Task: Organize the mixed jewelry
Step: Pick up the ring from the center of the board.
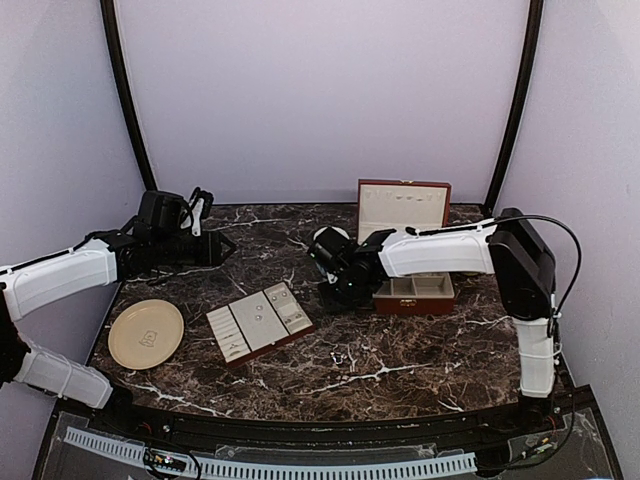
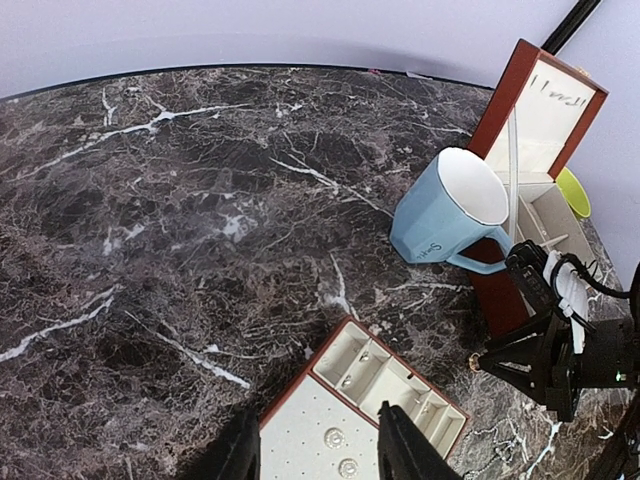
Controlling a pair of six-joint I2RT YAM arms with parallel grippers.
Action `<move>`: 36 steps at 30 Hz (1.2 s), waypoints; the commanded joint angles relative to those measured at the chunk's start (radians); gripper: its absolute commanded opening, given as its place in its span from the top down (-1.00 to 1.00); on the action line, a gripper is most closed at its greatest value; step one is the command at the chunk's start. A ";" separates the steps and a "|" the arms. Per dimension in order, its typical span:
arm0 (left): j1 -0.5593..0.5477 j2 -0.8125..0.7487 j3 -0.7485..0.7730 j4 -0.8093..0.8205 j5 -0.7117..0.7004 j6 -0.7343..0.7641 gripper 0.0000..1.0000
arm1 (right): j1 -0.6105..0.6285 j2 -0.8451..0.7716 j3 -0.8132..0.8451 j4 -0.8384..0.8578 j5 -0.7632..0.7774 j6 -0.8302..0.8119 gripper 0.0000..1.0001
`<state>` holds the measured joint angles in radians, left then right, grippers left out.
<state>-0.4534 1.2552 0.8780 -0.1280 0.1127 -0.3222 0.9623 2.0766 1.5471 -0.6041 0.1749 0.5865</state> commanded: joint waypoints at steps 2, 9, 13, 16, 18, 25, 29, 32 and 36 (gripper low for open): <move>0.005 -0.027 -0.017 0.019 0.013 -0.008 0.15 | 0.010 0.056 0.038 -0.032 -0.017 0.042 0.64; 0.006 -0.037 -0.022 0.021 0.011 -0.010 0.15 | 0.016 0.073 0.044 -0.029 -0.024 0.040 0.64; 0.006 -0.038 -0.024 0.023 0.013 -0.012 0.15 | 0.017 0.085 0.043 -0.033 -0.005 0.039 0.65; 0.006 -0.039 -0.028 0.026 0.013 -0.015 0.15 | 0.021 0.100 0.056 -0.042 0.027 0.030 0.65; 0.006 -0.039 -0.029 0.028 0.016 -0.016 0.15 | 0.023 0.119 0.080 -0.061 0.052 0.022 0.65; 0.006 -0.040 -0.030 0.028 0.015 -0.015 0.15 | 0.043 0.177 0.147 -0.115 0.121 0.007 0.67; 0.006 -0.040 -0.031 0.030 0.013 -0.015 0.15 | 0.055 0.198 0.143 -0.144 0.182 0.017 0.85; 0.006 -0.038 -0.031 0.032 0.016 -0.017 0.15 | 0.056 0.205 0.131 -0.143 0.195 0.023 1.00; 0.006 -0.037 -0.033 0.031 0.014 -0.015 0.15 | 0.056 0.176 0.108 -0.101 0.175 0.029 1.00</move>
<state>-0.4530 1.2430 0.8627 -0.1196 0.1165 -0.3340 1.0176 2.2295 1.6901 -0.6830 0.3492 0.6052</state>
